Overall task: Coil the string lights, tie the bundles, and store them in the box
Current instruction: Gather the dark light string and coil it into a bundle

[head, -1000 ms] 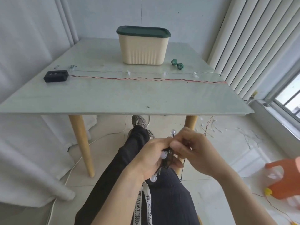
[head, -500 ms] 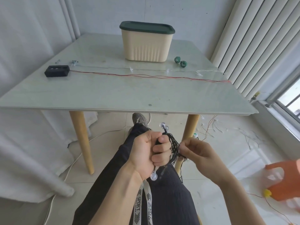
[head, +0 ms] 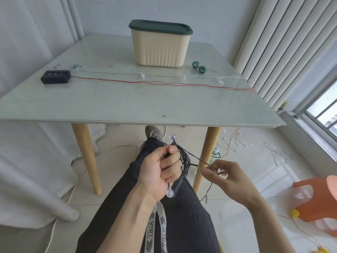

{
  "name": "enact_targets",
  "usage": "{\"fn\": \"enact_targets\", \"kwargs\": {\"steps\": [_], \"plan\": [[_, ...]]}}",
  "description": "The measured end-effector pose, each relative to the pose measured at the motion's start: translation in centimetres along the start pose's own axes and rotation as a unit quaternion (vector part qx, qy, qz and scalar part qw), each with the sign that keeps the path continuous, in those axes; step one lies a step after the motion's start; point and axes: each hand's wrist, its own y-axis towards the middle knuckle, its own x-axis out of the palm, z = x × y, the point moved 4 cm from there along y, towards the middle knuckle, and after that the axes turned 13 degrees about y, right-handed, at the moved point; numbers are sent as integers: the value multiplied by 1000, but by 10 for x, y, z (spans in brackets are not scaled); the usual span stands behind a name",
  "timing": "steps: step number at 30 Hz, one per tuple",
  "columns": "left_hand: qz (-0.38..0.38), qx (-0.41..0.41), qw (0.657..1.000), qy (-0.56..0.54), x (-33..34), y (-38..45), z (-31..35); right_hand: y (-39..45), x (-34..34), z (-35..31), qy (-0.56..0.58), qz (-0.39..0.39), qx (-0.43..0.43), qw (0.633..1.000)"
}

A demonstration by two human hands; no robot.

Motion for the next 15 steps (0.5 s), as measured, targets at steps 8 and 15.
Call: {"fn": "enact_targets", "kwargs": {"steps": [8,15], "plan": [[50,72,996,6,-12,1,15,-11,-22,23,103,-11,115,988],[112,105,985,78,-13,5,10,-21,-28,26,-32,76,61,995]]}}
